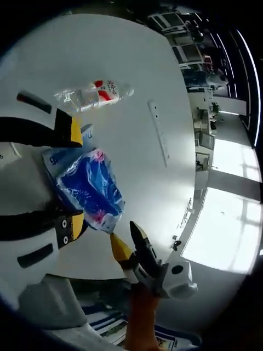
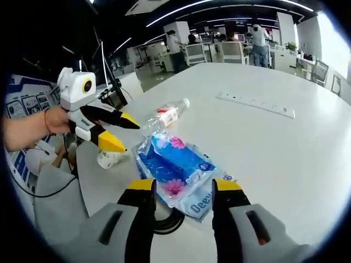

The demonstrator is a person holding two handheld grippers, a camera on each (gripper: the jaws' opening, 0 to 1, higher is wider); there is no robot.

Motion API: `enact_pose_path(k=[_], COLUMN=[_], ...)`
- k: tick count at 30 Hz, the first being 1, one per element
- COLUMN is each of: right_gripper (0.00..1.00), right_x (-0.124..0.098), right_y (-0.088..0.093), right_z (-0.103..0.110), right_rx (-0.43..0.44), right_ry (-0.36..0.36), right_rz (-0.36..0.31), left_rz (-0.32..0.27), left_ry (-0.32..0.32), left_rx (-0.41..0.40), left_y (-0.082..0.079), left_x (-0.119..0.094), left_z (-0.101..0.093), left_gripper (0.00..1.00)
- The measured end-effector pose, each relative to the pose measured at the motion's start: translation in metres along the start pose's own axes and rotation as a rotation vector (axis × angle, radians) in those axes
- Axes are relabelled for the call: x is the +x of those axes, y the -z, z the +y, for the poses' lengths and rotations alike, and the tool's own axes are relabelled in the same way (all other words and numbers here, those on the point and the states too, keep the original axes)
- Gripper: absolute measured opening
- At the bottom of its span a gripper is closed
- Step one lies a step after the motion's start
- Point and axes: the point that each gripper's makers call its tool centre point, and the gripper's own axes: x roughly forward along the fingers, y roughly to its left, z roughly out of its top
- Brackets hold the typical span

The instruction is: Arrange the tabletop items into an orderly group along one side of the table until the central work area is clear of visible clutter.

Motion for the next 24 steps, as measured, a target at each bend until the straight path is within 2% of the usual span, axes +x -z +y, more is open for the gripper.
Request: enact_pose_path(k=[12, 24], right_gripper=[0.34, 0.23], right_x=[0.012, 0.019], right_y=[0.006, 0.013], right_z=[-0.003, -0.007], right_rx=[0.018, 0.047], right_ry=[0.001, 0.008], right_rz=[0.03, 0.063], left_rz=[0.051, 0.093], left_ry=[-0.012, -0.01], left_rx=[-0.029, -0.053], left_y=[0.01, 0.019], left_x=[0.01, 0.019], left_z=[0.005, 0.006], left_gripper=[0.34, 0.29])
